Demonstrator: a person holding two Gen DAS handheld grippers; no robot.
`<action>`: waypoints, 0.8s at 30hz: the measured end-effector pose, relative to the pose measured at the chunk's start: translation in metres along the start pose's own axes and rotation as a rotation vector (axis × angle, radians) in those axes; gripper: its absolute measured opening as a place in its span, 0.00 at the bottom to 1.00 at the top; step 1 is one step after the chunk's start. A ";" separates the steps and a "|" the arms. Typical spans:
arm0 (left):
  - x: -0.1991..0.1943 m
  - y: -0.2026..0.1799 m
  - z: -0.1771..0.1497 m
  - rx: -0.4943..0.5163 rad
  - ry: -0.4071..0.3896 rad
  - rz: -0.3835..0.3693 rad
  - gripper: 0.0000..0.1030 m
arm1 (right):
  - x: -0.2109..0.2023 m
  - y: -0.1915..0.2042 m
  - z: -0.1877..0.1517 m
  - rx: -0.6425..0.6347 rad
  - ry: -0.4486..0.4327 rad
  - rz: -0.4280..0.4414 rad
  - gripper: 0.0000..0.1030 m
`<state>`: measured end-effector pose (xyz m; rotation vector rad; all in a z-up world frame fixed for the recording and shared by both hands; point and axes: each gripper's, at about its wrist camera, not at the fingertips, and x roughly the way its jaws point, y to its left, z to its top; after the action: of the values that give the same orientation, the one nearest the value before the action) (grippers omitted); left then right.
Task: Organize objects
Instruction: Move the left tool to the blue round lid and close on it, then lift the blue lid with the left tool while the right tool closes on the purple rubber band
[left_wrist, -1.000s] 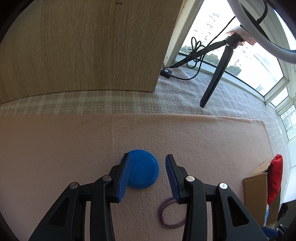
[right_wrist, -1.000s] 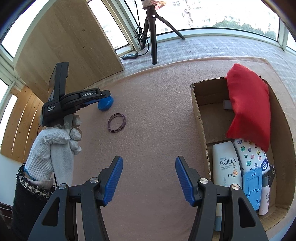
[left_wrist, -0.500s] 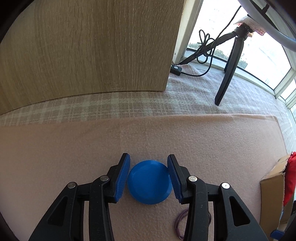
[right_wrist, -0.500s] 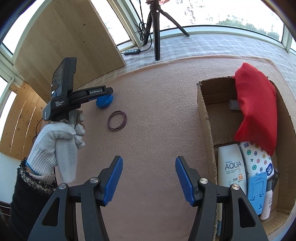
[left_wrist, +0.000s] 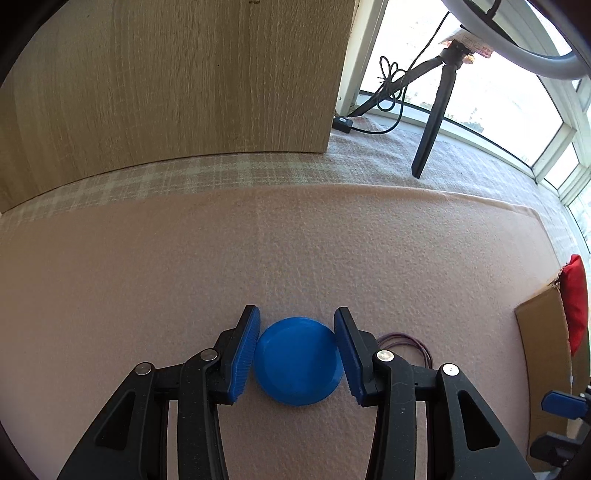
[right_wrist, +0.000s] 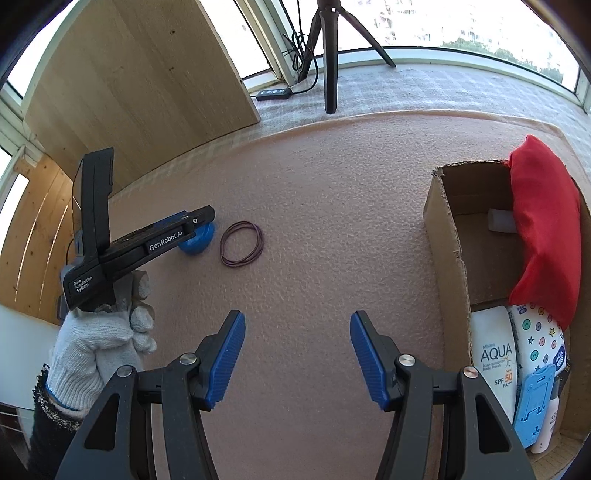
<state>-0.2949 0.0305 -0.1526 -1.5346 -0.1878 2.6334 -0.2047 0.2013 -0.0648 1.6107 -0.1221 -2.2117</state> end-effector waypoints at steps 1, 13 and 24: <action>-0.004 0.001 -0.006 0.005 -0.001 -0.005 0.44 | 0.004 0.003 0.001 -0.004 0.003 0.000 0.54; -0.041 0.014 -0.061 0.022 0.019 -0.051 0.44 | 0.039 0.024 0.023 -0.062 0.029 -0.024 0.54; -0.067 0.025 -0.099 0.002 0.018 -0.073 0.44 | 0.058 0.032 0.040 -0.111 0.017 -0.069 0.54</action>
<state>-0.1758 0.0027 -0.1474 -1.5201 -0.2347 2.5623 -0.2480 0.1441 -0.0935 1.5962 0.0610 -2.2139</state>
